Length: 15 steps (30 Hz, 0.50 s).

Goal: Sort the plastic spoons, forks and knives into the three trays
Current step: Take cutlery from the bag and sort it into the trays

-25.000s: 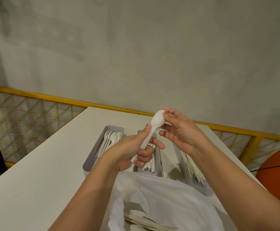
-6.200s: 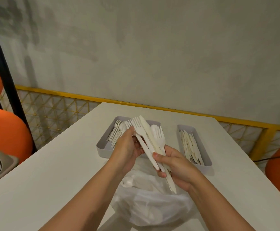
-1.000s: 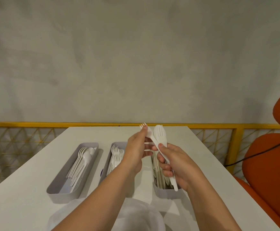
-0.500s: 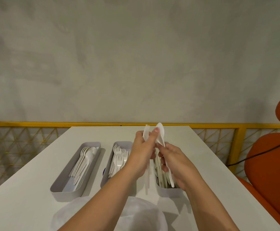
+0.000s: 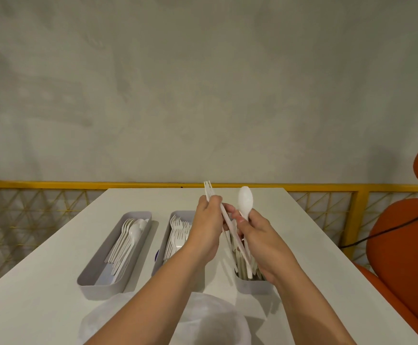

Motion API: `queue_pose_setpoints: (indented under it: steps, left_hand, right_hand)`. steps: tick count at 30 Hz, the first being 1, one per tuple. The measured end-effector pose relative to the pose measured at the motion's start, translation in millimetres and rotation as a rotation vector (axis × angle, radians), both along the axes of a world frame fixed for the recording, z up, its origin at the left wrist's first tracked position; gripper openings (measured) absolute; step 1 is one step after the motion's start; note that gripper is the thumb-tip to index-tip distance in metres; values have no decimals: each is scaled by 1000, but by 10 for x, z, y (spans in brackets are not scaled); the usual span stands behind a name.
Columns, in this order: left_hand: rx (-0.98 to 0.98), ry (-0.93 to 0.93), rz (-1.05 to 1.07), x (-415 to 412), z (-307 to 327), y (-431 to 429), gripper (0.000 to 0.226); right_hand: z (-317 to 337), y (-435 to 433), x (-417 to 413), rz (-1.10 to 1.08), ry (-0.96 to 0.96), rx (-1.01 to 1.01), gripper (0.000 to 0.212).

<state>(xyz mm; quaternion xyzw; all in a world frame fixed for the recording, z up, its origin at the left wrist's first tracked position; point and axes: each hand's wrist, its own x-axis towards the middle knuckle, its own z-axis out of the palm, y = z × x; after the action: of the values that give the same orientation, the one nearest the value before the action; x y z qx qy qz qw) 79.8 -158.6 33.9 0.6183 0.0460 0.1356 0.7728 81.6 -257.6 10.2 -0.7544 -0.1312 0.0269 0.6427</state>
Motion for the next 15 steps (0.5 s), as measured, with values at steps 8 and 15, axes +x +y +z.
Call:
queue_pose_setpoints:
  steps: [8, 15]
  left_hand:
    - [-429, 80, 53, 62, 99, 65, 12]
    - [-252, 140, -24, 56, 2, 141, 19]
  right_hand:
    - [23, 59, -92, 97, -118, -204, 31]
    - [15, 72, -108, 137, -79, -173, 16]
